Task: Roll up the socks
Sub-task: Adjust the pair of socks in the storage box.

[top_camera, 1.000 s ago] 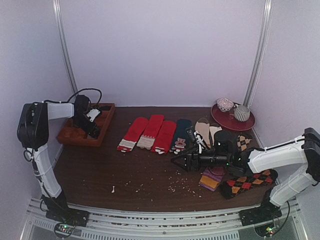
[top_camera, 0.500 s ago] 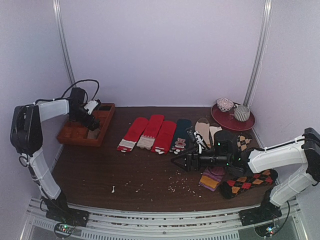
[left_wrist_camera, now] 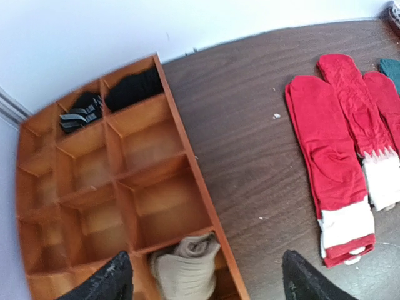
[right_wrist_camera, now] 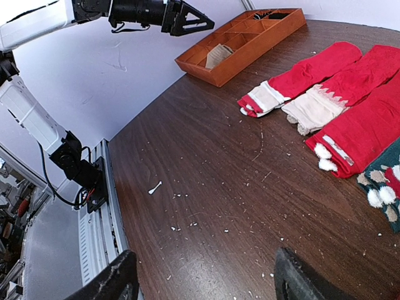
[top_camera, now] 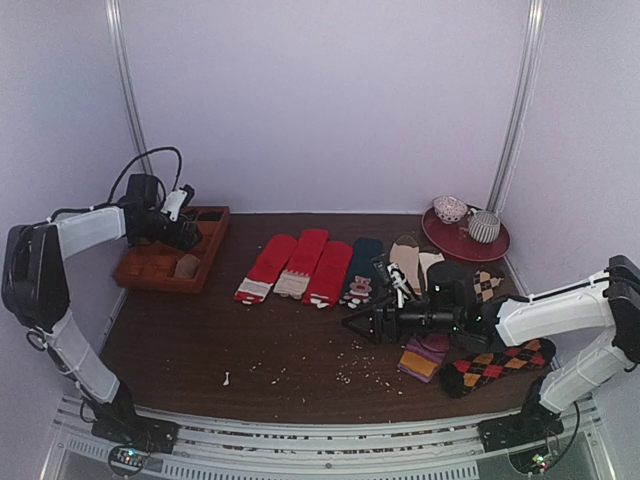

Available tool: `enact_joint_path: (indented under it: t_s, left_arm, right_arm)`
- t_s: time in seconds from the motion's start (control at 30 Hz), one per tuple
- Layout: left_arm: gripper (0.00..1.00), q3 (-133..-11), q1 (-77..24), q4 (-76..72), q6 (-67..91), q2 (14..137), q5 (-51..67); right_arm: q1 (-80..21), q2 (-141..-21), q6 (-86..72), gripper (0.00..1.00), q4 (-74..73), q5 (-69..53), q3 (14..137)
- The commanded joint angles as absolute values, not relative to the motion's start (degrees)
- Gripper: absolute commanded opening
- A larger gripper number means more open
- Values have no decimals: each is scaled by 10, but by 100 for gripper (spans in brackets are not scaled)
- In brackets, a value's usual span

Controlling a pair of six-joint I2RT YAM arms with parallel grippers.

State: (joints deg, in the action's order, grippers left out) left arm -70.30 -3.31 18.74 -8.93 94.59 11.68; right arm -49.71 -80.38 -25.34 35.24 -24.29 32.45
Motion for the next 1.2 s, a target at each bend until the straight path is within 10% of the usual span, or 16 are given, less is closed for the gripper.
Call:
enact_joint_path:
  t_s: [0.0,1.17]
  left_arm:
    - [80,-661,-30,151,-38,962,125]
    - [68,-664,-23,125,-28,998,62]
  right_arm:
    - [-494,-798,-253,75,350,-241,337]
    - [-494,-819,-254,74,368,-258,334]
